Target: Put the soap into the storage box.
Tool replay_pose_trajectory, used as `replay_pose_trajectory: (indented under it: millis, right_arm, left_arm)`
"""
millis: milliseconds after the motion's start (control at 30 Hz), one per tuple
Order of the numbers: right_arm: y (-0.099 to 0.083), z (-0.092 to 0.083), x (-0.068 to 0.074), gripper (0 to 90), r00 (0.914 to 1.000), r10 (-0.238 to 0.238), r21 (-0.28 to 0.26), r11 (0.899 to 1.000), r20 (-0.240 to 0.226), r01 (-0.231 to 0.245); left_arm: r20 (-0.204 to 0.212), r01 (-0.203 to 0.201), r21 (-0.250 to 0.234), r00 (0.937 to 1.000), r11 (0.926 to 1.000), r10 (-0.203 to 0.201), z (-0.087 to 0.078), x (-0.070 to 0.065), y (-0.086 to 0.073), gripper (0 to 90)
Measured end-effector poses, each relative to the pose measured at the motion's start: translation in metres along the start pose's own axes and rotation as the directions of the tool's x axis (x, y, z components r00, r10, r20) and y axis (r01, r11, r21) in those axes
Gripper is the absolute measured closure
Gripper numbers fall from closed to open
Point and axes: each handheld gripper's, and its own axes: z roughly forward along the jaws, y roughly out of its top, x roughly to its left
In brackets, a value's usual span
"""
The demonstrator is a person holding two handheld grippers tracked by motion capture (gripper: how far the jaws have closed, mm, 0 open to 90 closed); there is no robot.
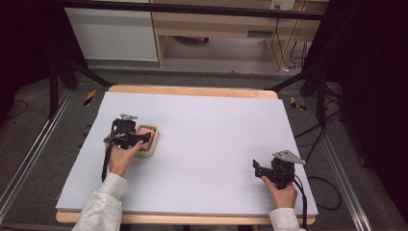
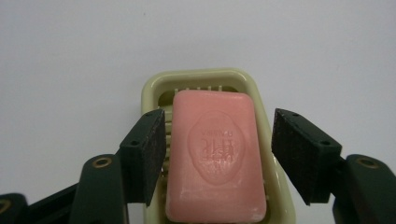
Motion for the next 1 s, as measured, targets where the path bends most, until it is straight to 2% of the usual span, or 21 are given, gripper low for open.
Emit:
replay_pose_trajectory:
  millis: [167,333,433,533,633,833,1000]
  right_arm:
    - [0.000,0.000,0.000,11.5,1.0000,0.002,-0.001,1.000,0.001,-0.002]
    - [0.000,-0.001,0.000,11.5,1.0000,0.009,-0.001,1.000,0.000,-0.009]
    - [0.000,-0.001,-0.001,11.5,1.0000,0.009,0.000,1.000,0.002,-0.009]
    - [0.000,-0.001,-0.001,11.5,0.9999,0.010,-0.002,1.000,0.008,-0.010]
    - [-0.001,-0.001,-0.002,11.4,0.9999,0.013,-0.002,1.000,0.009,-0.013]
    - [-0.002,-0.002,-0.004,11.3,0.9997,0.017,-0.002,1.000,0.016,-0.017]
    - [-0.003,-0.002,-0.006,11.2,0.9997,0.016,0.001,1.000,0.019,-0.016]
  left_arm:
    - [0.010,-0.022,-0.039,0.9997,0.9990,0.022,-0.012,0.000,-0.001,31.7]
    - [0.054,-0.041,-0.099,0.9975,0.9942,0.046,-0.029,0.001,-0.010,28.9]
    - [0.069,-0.047,-0.109,0.9961,0.9929,0.055,-0.034,0.003,-0.014,27.4]
    - [0.075,-0.073,-0.111,0.9938,0.9911,0.081,-0.041,0.006,-0.026,27.3]
    - [0.085,-0.068,-0.118,0.9933,0.9907,0.079,-0.044,0.009,-0.033,27.0]
    - [0.099,-0.059,-0.165,0.9921,0.9846,0.076,-0.053,0.017,-0.054,24.1]
    - [0.086,-0.056,-0.176,0.9937,0.9828,0.072,-0.057,0.025,-0.073,23.9]
